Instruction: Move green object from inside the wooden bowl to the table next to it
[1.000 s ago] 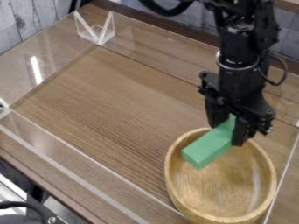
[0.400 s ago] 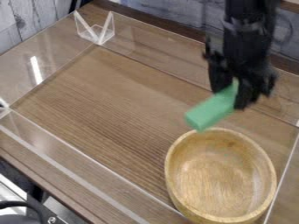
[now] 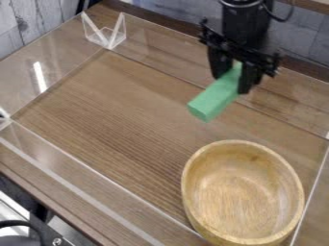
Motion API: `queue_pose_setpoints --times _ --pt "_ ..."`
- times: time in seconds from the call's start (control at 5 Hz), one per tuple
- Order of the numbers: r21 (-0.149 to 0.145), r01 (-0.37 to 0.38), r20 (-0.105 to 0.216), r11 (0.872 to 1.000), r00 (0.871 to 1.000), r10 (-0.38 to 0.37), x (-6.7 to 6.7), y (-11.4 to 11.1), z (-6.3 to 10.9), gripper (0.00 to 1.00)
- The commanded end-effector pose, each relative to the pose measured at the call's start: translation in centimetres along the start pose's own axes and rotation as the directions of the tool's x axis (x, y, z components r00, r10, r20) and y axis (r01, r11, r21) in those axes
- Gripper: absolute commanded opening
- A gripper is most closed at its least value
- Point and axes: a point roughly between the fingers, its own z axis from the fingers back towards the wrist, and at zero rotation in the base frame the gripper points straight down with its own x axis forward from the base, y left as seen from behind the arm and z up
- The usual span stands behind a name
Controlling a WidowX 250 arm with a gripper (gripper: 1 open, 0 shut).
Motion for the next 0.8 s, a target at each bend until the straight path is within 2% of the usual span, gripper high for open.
queue_pose_setpoints --times 0.0,0.4,0.6 --pt "0.024 -0.042 0.074 0.999 0.996 0.04 0.91 0.63 1.61 0.0" --pt "0.039 -0.107 0.086 0.994 0.991 0.103 1.43 0.56 1.19 0.0" --pt "0.05 -0.167 0.095 0.985 0.982 0.161 0.65 1.41 1.68 0.0"
